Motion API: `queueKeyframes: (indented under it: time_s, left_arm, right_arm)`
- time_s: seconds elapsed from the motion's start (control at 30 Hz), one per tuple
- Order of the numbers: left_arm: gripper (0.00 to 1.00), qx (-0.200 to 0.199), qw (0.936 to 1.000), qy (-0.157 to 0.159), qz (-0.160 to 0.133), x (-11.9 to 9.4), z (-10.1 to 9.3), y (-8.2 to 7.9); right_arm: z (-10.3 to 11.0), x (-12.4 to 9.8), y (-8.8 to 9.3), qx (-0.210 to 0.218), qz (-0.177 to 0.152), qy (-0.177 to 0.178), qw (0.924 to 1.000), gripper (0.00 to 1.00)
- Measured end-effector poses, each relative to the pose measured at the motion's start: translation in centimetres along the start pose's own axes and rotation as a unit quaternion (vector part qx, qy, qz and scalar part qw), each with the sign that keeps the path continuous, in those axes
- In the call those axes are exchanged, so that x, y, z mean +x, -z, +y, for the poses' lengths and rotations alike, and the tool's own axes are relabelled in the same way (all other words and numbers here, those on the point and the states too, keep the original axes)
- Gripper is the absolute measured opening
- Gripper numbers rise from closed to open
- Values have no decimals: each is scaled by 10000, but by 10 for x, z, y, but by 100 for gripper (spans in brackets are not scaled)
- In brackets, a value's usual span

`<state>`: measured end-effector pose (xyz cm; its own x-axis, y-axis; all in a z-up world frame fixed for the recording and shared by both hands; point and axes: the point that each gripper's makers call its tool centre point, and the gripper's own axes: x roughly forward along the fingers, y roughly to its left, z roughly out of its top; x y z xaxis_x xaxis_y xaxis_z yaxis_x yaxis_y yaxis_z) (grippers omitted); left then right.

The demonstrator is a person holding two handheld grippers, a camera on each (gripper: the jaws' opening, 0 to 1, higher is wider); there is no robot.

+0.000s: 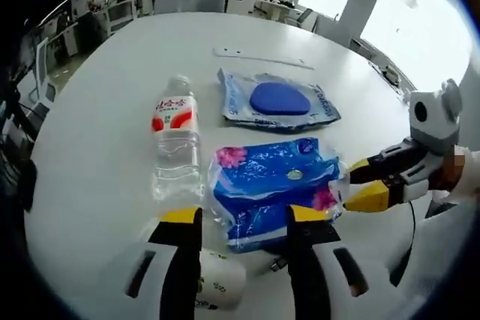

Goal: Arrange the tabletop items into an orderly group along one side of the table until the central work area is clear of visible clutter.

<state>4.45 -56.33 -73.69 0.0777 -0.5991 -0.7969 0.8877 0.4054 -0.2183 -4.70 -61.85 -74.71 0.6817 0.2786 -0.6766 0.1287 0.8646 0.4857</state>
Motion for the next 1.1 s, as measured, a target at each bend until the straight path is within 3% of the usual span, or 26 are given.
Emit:
queueKeyframes:
  time_s: [0.13, 0.27, 0.4, 0.53, 0.6, 0.73, 1.1]
  left_arm:
    - [39, -220, 9997, 34, -21, 5, 2, 0]
    - [30, -268, 9996, 0, 62, 7, 5, 4]
    - [16, -283, 9996, -44, 77, 7, 7, 5]
    - [0, -352, 9994, -2, -27, 3, 7, 2]
    - [0, -410, 9991, 18, -81, 0, 5, 0]
    - [0, -487, 9986, 74, -204, -6, -2, -5]
    - [0, -457, 9957, 468, -657, -25, -43, -35]
  right_arm:
    - [-1, 8, 1, 120, 84, -27, 9999, 24]
    - [-3, 13, 4, 76, 184, -9, 9998, 19]
    - [-4, 15, 6, 339, 236, -40, 9991, 10]
    - [-8, 13, 7, 239, 295, 26, 9993, 5]
    - [-9, 10, 4, 592, 167, 20, 9981, 4]
    - [-12, 1, 1, 796, 56, 22, 9968, 2]
    - [-19, -51, -13, 889, -566, -26, 9944, 0]
